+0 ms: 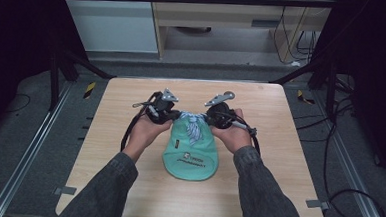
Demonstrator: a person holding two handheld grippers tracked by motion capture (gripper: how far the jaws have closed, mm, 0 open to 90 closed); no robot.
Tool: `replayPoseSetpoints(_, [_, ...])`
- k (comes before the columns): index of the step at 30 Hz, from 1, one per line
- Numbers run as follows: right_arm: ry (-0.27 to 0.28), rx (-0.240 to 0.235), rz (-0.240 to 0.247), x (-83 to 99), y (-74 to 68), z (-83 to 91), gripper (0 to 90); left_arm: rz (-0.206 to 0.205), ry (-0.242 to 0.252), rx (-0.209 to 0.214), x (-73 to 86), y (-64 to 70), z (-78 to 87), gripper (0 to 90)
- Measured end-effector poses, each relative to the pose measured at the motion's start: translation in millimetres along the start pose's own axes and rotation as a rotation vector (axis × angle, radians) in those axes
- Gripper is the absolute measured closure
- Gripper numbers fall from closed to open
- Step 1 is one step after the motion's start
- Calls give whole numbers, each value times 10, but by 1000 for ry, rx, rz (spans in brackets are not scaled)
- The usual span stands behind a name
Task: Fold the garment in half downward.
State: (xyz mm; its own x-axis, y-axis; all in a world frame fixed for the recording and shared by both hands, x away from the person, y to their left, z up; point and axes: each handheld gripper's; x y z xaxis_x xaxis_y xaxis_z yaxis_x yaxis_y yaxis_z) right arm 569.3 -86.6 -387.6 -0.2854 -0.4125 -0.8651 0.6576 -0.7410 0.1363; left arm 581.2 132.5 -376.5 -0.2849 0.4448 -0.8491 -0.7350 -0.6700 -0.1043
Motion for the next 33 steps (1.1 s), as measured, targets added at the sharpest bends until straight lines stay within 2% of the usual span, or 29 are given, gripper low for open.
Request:
replayPoseSetpoints(9, [-4, 1, 23, -85, 0, -40, 833, -3, -5, -13, -37, -32, 45, 870])
replayPoseSetpoints(15, [0, 2, 33, -163, -11, -79, 833, 7, 7, -20, -50, -90, 101, 871])
replayPoseSetpoints(22, [6, 3, 49, -248, -32, -79, 833, -2, 15, -27, -91, -117, 165, 871])
replayPoseSetpoints(27, [16, 10, 55, -291, -43, -46, 833, -10, 26, -32, -116, -102, 195, 871])
replayPoseSetpoints(33, [22, 15, 69, -259, -75, 1, 833, -20, 35, -34, -84, -44, 211, 870])
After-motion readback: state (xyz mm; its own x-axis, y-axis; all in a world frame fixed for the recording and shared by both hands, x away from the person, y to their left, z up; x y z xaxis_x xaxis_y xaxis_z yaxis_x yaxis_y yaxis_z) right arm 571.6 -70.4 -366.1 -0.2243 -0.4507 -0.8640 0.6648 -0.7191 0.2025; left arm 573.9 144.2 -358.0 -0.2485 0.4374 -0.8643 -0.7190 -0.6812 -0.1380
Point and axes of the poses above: each handheld gripper's, and its own axes: z roughly backward along the jaws, x roughly out of its underside, y roughly to its right, and after that the axes turned 13 degrees about y, right-handed
